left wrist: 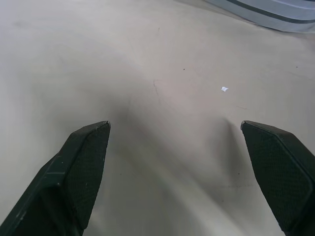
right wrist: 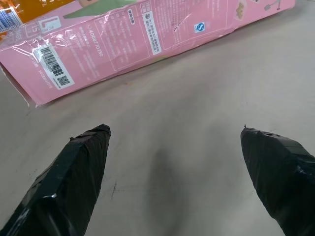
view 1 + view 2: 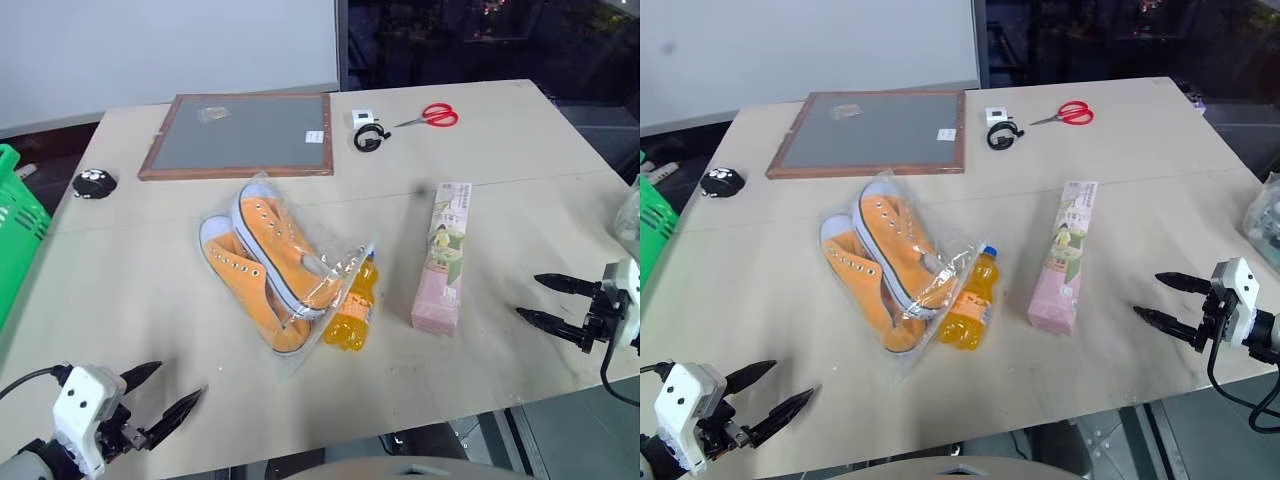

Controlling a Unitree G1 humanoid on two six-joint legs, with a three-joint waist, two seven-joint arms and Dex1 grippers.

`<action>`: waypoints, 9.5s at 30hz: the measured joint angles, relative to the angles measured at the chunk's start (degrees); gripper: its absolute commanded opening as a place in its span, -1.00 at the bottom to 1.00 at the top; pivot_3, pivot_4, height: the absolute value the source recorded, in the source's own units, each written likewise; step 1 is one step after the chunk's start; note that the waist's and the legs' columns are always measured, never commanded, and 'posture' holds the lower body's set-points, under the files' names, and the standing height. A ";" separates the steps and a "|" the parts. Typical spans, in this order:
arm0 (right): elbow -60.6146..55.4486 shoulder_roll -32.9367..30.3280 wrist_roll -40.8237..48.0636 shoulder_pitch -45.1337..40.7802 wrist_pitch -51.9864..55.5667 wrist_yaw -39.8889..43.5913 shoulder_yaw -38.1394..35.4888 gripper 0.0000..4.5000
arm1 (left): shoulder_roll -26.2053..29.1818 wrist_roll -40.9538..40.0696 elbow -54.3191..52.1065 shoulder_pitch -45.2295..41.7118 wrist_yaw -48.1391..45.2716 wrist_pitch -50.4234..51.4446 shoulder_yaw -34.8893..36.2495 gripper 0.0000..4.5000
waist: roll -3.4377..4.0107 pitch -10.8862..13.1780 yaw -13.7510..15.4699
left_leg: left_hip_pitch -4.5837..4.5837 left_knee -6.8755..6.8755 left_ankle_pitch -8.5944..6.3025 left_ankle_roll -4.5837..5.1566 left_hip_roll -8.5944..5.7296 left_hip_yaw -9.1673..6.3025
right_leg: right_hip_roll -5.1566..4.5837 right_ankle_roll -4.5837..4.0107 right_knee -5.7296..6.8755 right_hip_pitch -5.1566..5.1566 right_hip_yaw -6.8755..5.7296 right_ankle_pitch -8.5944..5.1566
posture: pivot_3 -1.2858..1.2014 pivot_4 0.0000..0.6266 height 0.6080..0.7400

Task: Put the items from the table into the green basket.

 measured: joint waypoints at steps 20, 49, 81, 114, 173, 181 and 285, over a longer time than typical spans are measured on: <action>0.35 -0.90 0.11 -2.01 1.36 0.64 0.00 1.00 | 0.00 -0.29 0.01 -0.67 -0.59 0.17 -0.20 0.95 | 0.01 -0.02 -0.04 | -0.03 0.02 0.00 0.00 0.00 -0.01 | 0.00 0.01 0.00 0.00 -0.02 0.01 | 0.10 -0.58 1.00; -29.95 12.03 24.14 -28.16 50.69 -33.27 18.38 1.00 | 2.32 -27.07 -9.38 2.53 -15.13 3.56 21.73 0.95 | -0.37 -0.48 2.78 | -0.25 0.09 0.01 -0.01 0.04 -0.43 | -0.06 -0.03 -0.07 -0.04 -0.50 0.11 | 0.26 -0.76 1.00; -26.23 22.27 24.44 -38.23 60.81 -40.10 22.48 -0.98 | -5.78 -30.81 -6.82 9.65 -21.00 1.77 30.24 1.00 | -0.31 -2.01 5.80 | -0.28 0.10 0.01 -0.01 0.04 -0.59 | -0.04 0.02 -0.09 -0.04 -0.68 0.05 | 0.29 -0.79 1.00; 51.36 13.01 -13.79 -86.79 -5.87 -38.11 15.54 -0.98 | 4.75 -29.32 -4.53 -32.02 -1.12 8.30 1.86 1.00 | 0.37 -2.74 4.39 | -2.13 0.08 0.41 -0.70 -0.04 -0.75 | -0.15 -0.13 0.71 -2.16 -0.95 0.62 | 0.13 -0.91 1.00; -33.73 2.23 13.44 19.05 15.24 -3.98 -9.35 0.98 | -11.84 1.95 -12.31 -54.55 42.54 49.16 -49.89 1.00 | 0.90 -4.15 -2.60 | 0.90 0.93 -0.01 0.01 -0.32 -0.06 | 0.23 0.36 0.56 1.15 0.51 0.16 | -0.08 -0.71 1.00; -33.71 3.51 17.33 17.88 11.34 -1.21 -12.77 0.98 | -15.95 2.32 -13.12 -55.75 46.04 59.26 -47.01 1.00 | 0.92 -4.37 -5.25 | 1.09 0.92 -0.14 -0.22 -0.52 -0.23 | 0.06 0.38 -0.26 1.66 0.57 0.16 | -0.10 -0.73 1.00; -22.92 17.28 14.63 -35.70 20.67 -12.52 16.87 1.00 | 32.65 29.94 75.45 -59.66 43.22 -5.38 0.46 0.98 | -0.52 -6.16 5.73 | 0.89 0.05 -0.31 -1.04 -1.51 -3.13 | -1.83 0.07 -1.13 -0.96 -3.74 3.82 | 0.16 -1.00 1.00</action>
